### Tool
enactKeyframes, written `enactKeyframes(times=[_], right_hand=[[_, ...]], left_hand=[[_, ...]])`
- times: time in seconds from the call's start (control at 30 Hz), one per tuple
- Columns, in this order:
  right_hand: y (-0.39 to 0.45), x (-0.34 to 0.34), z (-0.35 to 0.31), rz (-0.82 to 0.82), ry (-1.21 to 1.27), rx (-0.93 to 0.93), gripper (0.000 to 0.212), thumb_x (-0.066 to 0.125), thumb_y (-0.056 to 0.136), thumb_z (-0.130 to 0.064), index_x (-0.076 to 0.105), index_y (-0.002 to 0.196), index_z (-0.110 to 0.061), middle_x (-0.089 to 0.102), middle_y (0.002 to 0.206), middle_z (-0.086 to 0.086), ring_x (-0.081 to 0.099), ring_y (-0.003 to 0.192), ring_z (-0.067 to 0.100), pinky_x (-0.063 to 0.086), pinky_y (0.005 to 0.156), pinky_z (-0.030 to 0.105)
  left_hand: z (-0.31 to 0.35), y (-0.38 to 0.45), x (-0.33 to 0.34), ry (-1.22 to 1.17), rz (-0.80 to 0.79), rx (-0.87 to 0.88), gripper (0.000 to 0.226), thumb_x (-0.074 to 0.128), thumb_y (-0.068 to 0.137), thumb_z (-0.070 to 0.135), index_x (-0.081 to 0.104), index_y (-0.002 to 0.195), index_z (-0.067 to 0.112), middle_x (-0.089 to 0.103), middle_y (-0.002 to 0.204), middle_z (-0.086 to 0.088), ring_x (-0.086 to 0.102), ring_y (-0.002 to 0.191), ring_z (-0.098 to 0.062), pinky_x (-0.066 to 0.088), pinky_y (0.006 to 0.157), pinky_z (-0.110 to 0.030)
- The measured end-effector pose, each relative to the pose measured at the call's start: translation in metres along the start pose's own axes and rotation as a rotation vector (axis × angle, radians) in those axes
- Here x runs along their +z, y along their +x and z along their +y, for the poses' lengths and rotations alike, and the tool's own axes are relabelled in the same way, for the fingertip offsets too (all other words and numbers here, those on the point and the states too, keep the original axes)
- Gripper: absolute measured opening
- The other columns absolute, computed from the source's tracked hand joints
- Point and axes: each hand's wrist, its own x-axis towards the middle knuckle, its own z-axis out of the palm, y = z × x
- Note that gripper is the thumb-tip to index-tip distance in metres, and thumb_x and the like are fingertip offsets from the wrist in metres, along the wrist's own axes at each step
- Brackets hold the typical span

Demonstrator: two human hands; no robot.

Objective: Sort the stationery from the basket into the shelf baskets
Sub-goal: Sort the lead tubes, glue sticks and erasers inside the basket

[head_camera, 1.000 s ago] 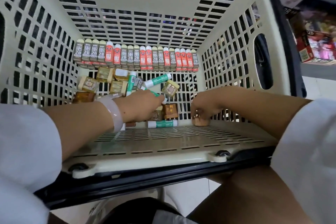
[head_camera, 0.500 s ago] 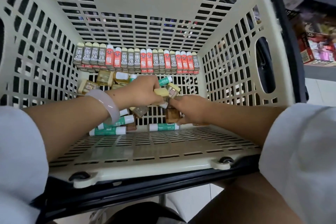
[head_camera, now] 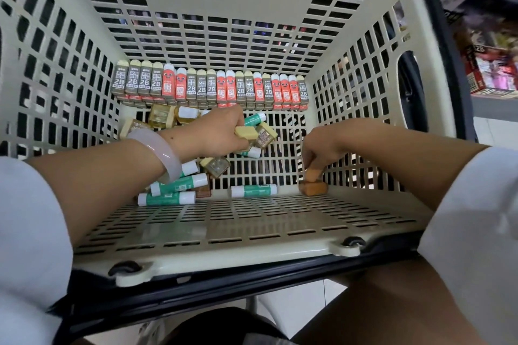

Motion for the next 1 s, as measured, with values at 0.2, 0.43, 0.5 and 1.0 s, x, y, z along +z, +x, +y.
enactKeyframes(times=[0.2,0.43,0.5,1.0], right_hand=[[0.002,0.001,-0.003,0.073,-0.016,-0.007,0.032,0.049,0.094,-0.015,0.057,0.125,-0.016,0.054,0.130,0.002,0.050,0.118,0.021,0.041,0.100,0.035],[0.002,0.003,0.002,0.079,-0.020,0.031,0.022,0.057,0.087,-0.007,0.062,0.108,-0.012,0.059,0.111,0.005,0.054,0.095,0.018,0.039,0.073,0.026],[0.002,0.004,0.000,0.095,-0.010,0.019,0.030,0.052,0.090,-0.009,0.058,0.119,-0.015,0.056,0.120,0.005,0.053,0.106,0.021,0.042,0.080,0.028],[0.001,0.006,-0.012,0.055,0.140,-0.109,0.019,0.059,0.086,-0.018,0.062,0.105,-0.019,0.054,0.111,-0.001,0.051,0.109,0.019,0.043,0.095,0.035]], left_hand=[[-0.002,-0.001,0.003,-0.005,-0.029,0.008,0.025,0.062,0.085,0.025,0.040,0.097,0.017,0.047,0.081,0.005,0.045,0.067,-0.008,0.035,0.054,-0.023],[-0.002,-0.002,0.003,-0.013,-0.043,0.018,0.025,0.062,0.085,0.024,0.041,0.097,0.017,0.053,0.091,-0.002,0.051,0.078,-0.018,0.039,0.059,-0.024],[-0.002,-0.002,0.003,-0.013,-0.047,0.019,0.025,0.062,0.085,0.024,0.040,0.097,0.017,0.052,0.089,-0.001,0.049,0.074,-0.016,0.038,0.058,-0.024],[0.000,-0.003,0.004,-0.051,-0.040,0.010,0.025,0.065,0.084,0.024,0.047,0.100,0.017,0.054,0.097,-0.002,0.055,0.087,-0.021,0.041,0.064,-0.026]])
